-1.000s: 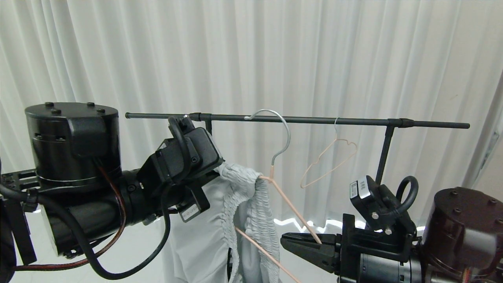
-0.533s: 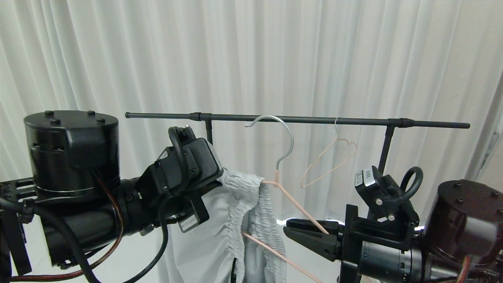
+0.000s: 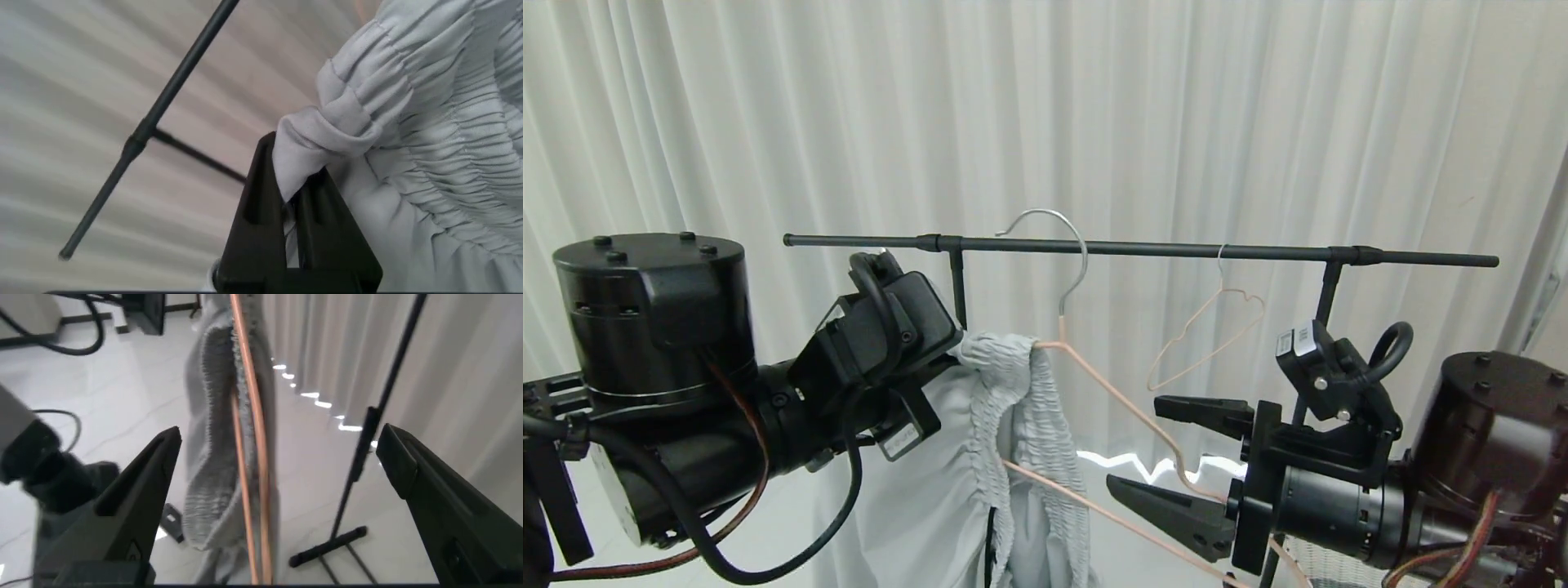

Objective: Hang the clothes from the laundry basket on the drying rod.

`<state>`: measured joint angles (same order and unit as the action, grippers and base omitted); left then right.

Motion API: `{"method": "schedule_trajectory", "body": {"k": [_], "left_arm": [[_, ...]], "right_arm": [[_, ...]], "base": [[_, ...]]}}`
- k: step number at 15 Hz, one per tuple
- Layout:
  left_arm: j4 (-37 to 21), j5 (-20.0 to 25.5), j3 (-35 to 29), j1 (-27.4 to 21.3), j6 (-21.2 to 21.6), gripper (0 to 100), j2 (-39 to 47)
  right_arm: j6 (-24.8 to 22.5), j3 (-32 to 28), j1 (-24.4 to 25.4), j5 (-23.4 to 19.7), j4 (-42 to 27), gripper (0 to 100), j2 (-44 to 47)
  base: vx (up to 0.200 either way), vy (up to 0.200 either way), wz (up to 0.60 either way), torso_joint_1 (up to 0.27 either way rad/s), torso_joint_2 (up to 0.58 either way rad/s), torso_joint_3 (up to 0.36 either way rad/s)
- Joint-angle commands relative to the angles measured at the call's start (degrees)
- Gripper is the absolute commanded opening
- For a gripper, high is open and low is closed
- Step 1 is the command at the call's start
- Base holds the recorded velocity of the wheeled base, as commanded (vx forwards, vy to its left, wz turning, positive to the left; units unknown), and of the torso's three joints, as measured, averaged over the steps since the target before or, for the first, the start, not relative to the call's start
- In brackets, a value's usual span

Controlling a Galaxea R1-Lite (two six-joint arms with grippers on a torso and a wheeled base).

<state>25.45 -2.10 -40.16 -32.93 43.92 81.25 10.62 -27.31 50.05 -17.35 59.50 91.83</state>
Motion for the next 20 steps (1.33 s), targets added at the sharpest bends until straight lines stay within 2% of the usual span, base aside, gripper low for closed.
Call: {"method": "schedule_trajectory", "body": {"k": [1,4,7,9,10,12,13,16,18,20], "left_arm": [[0.0,-3.9,0.3,1.7,-0.3,0,0.0],[-0.1,-9.5,0.3,2.5,-2.1,0,-0.1],[0.0,-17.9,-0.1,2.5,-5.2,0,0.1],[0.0,-21.1,-0.9,2.5,-7.7,0,0.4],[-0.1,-21.6,-2.5,2.1,-10.5,0,1.4],[0.0,-21.8,-5.7,1.7,-13.6,0,3.0],[0.0,-21.9,-6.5,1.7,-14.2,0,3.4],[0.0,-24.0,-10.5,-0.4,-20.5,0,6.2],[0.7,-24.9,-11.2,-1.9,-22.1,0,7.2],[3.4,-25.0,-11.3,-2.1,-21.9,0,8.0]], "right_arm": [[-2.2,-0.5,-4.5,-0.1,-0.6,100,-0.5],[-3.2,-2.0,-8.8,0.0,-5.6,100,-2.4],[-4.6,-5.7,-13.4,0.3,-13.8,100,-5.3],[-5.1,-6.0,-13.8,1.2,-19.2,100,-6.8],[-5.1,-6.1,-12.7,4.1,-21.8,100,-6.7],[-3.9,-6.3,-9.5,9.0,-22.1,100,-4.2],[-3.6,-6.3,-8.7,10.1,-22.1,100,-3.5],[2.7,-9.8,-2.4,15.3,-21.8,100,1.9],[4.0,-12.4,-0.2,18.7,-21.2,100,5.4],[5.2,-13.8,1.8,19.8,-18.2,100,8.1]], "base": [[0.0,0.0,0.0,0.0,0.0,0.0],[0.0,0.0,0.0,0.0,0.0,0.0],[0.0,0.0,0.0,0.0,0.0,0.0],[0.0,0.0,0.0,0.0,0.0,0.0],[0.0,0.0,0.0,0.0,0.0,0.0],[0.0,0.0,0.0,0.0,0.0,0.0],[0.0,0.0,0.0,0.0,0.0,0.0],[0.0,0.0,0.0,0.0,0.0,0.0],[0.0,0.0,0.0,0.0,0.0,0.0],[0.0,0.0,0.0,0.0,0.0,0.0]]}}
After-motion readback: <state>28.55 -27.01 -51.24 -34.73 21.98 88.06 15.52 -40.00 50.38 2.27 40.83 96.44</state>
